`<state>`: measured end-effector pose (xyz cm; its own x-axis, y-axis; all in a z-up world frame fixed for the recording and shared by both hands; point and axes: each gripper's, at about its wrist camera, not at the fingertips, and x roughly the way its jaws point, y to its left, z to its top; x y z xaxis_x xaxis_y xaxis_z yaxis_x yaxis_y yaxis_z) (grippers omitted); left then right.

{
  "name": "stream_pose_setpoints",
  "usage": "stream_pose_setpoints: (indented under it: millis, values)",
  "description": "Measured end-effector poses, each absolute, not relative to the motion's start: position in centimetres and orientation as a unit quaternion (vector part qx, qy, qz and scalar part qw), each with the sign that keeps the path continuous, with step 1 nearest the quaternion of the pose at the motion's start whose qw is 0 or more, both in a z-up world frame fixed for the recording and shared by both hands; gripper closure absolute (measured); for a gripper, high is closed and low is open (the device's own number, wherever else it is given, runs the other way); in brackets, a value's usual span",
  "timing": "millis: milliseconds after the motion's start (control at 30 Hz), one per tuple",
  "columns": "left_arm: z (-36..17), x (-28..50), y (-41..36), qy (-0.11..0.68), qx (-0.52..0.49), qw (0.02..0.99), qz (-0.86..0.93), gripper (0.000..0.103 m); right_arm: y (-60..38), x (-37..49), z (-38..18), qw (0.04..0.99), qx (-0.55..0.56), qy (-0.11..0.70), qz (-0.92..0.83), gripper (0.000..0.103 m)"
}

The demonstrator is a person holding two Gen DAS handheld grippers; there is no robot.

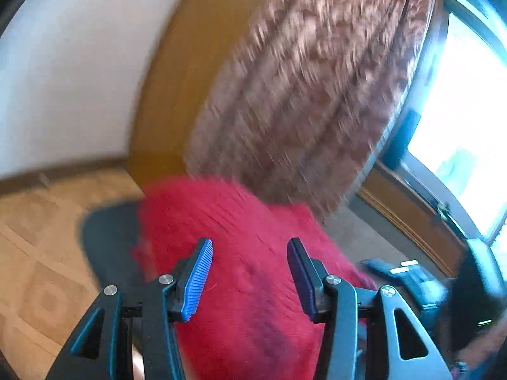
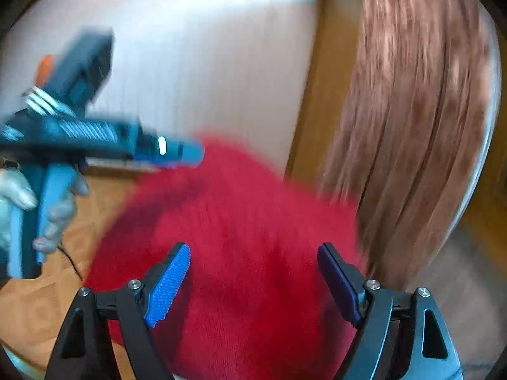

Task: Fold clothes
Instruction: 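Lower the red sweater onto the stack of folded sweaters with both grippers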

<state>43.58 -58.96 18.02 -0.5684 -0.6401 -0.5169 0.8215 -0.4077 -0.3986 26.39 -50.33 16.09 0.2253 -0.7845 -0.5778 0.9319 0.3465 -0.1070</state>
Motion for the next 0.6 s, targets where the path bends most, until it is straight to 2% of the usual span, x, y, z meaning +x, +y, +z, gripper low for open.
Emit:
stream_pose_setpoints:
  millis: [67, 100, 133, 233, 333, 367, 467, 533, 600]
  values:
    - [17.4, 42.7, -59.5, 0.309, 0.157, 0.449, -0.823, 0.063, -50.9, 24.7, 12.4, 0.771, 0.204, 0.261, -0.544, 0.02]
    - [17.2, 42.5, -59.6, 0.304, 0.161, 0.454, -0.822, 0.076, -50.7, 24.1, 11.7, 0.771, 0.215, 0.242, -0.549, 0.02]
    - [17.0, 42.3, -59.7, 0.298, 0.166, 0.459, -0.82, 0.082, -50.5, 23.4, 11.0, 0.77, 0.225, 0.223, -0.554, 0.02]
    - [16.5, 41.5, -60.1, 0.282, 0.179, 0.473, -0.815, 0.082, -49.9, 22.5, 10.3, 0.768, 0.245, 0.184, -0.563, 0.02]
    - [16.0, 40.8, -60.5, 0.265, 0.192, 0.487, -0.81, 0.082, -49.2, 23.6, 11.0, 0.762, 0.228, 0.2, -0.572, 0.019]
    - [15.9, 40.5, -60.6, 0.26, 0.196, 0.491, -0.808, 0.081, -48.9, 24.0, 11.4, 0.763, 0.225, 0.199, -0.573, 0.018]
    - [16.3, 40.9, -59.9, 0.248, 0.193, 0.512, -0.8, 0.07, -47.9, 25.1, 12.6, 0.768, 0.212, 0.192, -0.573, 0.015]
    - [16.6, 41.6, -59.1, 0.238, 0.194, 0.527, -0.792, 0.067, -47.3, 25.8, 13.2, 0.772, 0.2, 0.188, -0.573, 0.013]
    - [16.9, 42.3, -58.4, 0.229, 0.203, 0.545, -0.781, 0.052, -46.8, 26.5, 13.7, 0.767, 0.176, 0.194, -0.585, 0.013]
